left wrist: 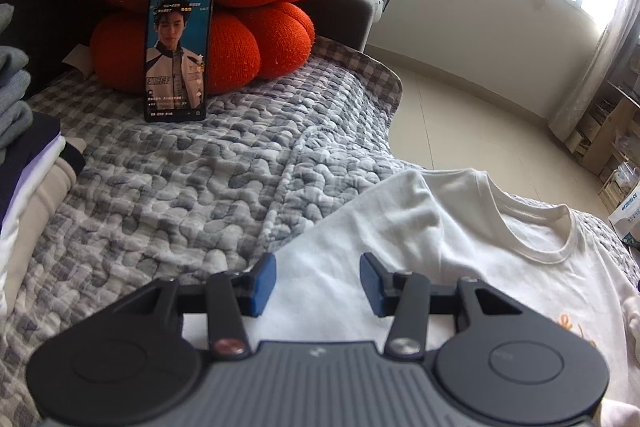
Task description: Fold clothes
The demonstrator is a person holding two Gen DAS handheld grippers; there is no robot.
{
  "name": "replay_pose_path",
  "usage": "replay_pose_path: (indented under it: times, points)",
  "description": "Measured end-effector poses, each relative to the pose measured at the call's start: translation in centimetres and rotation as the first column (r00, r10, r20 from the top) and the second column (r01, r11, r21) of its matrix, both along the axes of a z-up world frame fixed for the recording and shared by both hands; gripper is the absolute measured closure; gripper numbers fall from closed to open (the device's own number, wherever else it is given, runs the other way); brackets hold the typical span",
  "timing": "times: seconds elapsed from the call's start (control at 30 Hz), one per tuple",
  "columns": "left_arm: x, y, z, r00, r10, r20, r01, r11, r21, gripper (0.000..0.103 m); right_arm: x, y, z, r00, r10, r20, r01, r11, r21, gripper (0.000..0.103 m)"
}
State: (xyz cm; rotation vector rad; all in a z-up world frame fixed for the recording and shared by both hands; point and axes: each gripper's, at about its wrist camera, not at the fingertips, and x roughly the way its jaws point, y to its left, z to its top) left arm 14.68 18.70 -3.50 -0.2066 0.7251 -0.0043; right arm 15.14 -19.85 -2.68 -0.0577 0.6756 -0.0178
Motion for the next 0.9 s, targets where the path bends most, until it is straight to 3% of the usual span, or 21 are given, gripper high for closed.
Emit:
replay_pose_path:
  times: [0.2, 0.43, 0.63, 0.8, 0.9]
  points:
    - [-3.6, -1.3, 0.7, 0.997, -0.078, 0.004, 0.078, 0.997, -0.019, 0.056, -3.4, 0.0, 1.7, 0.999, 0.038, 0.017, -0.039, 0.997, 0.062, 0.063]
    - [-6.2, -3.1, 1.2, 0.988, -0.147, -0.048, 0.143, 0.987, -0.078, 0.056, -6.5, 0.1, 2.7, 0.998, 0.064, -0.013, -0.062, 0.991, 0.116, 0.062]
    - [-6.9, -4.7, 1.6, 0.976, -0.176, -0.128, 0.152, 0.971, -0.183, 0.056, -9.0, 0.4, 2.9, 0.997, 0.07, -0.045, -0.063, 0.988, 0.139, 0.06]
    - [-7.7, -6.3, 1.7, 0.969, -0.199, -0.144, 0.148, 0.941, -0.303, 0.056, -11.1, 0.8, 3.1, 0.992, 0.108, -0.059, -0.092, 0.97, 0.223, 0.06]
    - [-8.2, -7.2, 1.4, 0.971, -0.188, -0.145, 0.132, 0.935, -0.33, 0.056, -12.3, 1.2, 3.0, 0.99, 0.131, -0.058, -0.109, 0.953, 0.284, 0.06]
